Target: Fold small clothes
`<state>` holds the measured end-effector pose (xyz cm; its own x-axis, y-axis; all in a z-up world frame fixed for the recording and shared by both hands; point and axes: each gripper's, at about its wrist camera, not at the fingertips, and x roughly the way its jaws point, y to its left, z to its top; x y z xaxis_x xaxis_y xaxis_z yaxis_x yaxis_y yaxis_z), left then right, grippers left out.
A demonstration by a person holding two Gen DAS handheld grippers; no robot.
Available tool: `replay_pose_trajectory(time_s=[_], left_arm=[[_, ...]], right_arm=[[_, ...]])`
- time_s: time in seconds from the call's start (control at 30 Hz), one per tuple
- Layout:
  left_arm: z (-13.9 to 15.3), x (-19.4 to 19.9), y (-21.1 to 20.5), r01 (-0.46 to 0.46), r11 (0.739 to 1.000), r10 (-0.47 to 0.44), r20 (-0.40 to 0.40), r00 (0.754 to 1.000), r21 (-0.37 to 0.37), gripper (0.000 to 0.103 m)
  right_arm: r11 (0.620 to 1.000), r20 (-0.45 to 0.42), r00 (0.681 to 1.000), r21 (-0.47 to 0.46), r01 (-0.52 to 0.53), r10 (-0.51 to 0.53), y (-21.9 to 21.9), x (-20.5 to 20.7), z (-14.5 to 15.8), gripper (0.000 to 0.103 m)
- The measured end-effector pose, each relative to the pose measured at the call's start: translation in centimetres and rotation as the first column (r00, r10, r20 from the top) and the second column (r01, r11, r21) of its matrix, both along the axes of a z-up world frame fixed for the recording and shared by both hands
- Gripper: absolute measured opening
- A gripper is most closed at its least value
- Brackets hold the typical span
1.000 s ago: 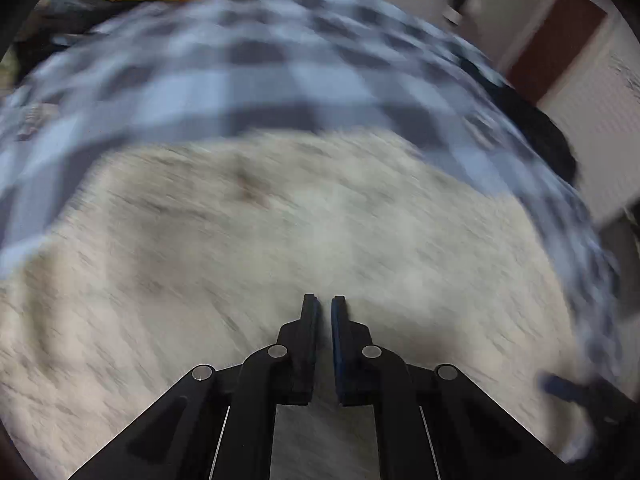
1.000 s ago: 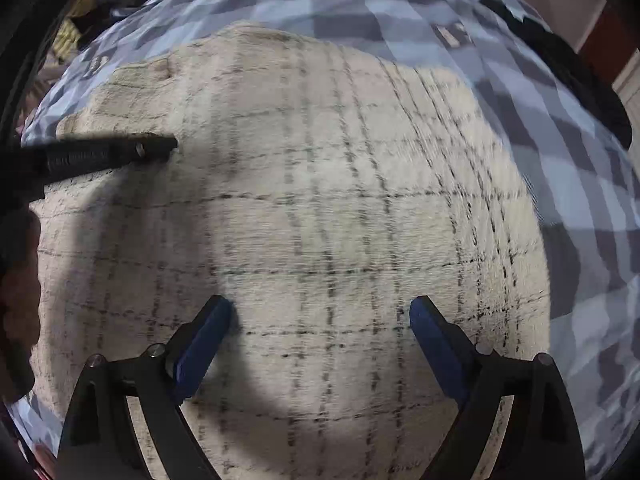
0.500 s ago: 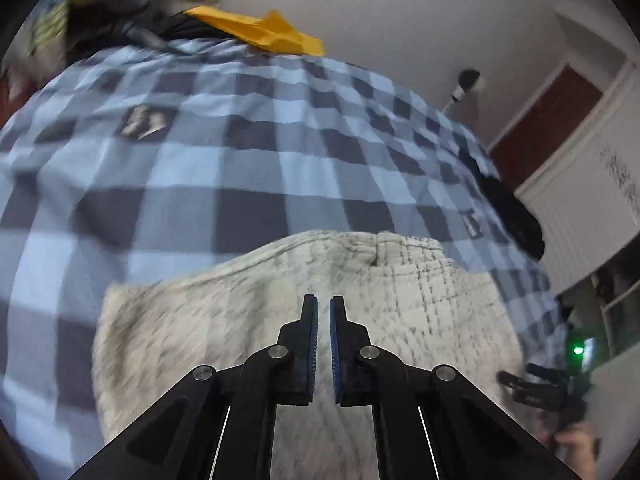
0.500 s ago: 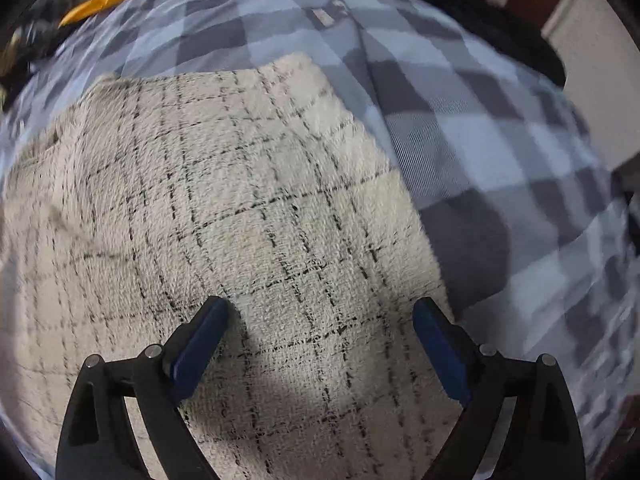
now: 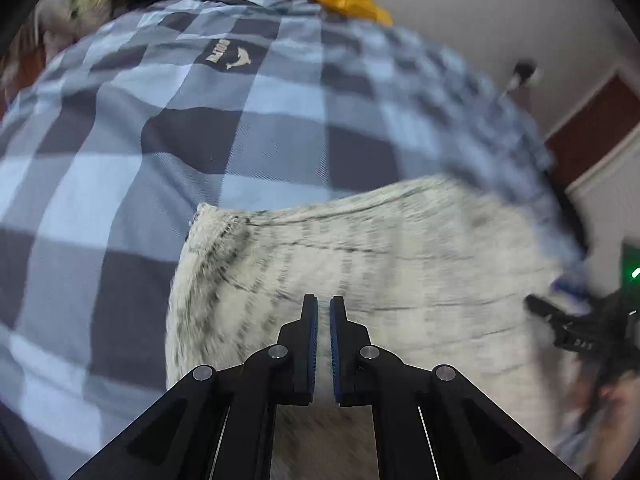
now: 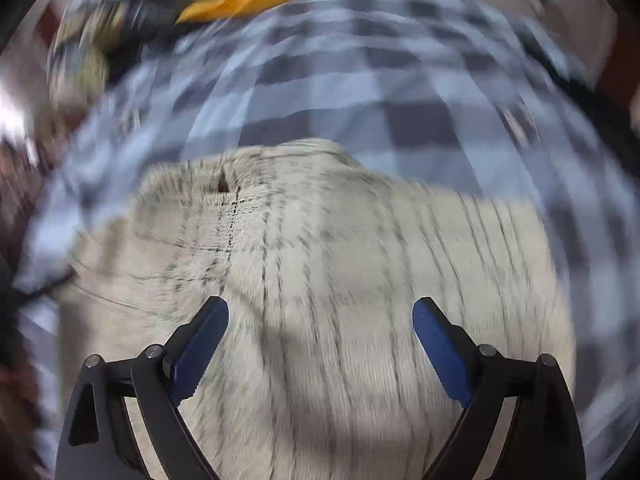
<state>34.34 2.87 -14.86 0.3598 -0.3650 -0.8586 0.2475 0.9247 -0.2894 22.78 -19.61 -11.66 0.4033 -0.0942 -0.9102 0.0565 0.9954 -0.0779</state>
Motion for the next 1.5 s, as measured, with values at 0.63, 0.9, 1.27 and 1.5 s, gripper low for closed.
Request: replay_pose_trajectory(time_s=[0.63,0.9,1.27,1.5], left_arm=[[4.5,-3.3,9.4,-0.317,0.924,0.311,0.06,0.948,0.216,0.005],[6.8,-14.4,12.1,-0.403,0.914,0.406,-0.099,0.909,0.043,0.005],[3.8,-24.8,10.9,-0.451,0.88,0.398,-0.29,0.871,-0.148,0.006],[2.0,-24.1,6.9,-0.318,0.914,0.206,-0.39,0.898,-0.25,0.064]], right_arm=[[0.914,-0.111,0.942,0.232,0.334,-0.316,-17.9,-5.2,1.3,0.102],[0.589,-0.263,0.814,0.58,0.563,-0.518,-20.7,-19.6,2.9,0.102],[0.64,-0.243,0.869,0.596,0.485,-0.432,-14.6,-25.6,1.3,0.102],[0.337,-0.387,0.764,0.729,0.596,-0.516,-17.6,-26.2,-3.7,0.102]])
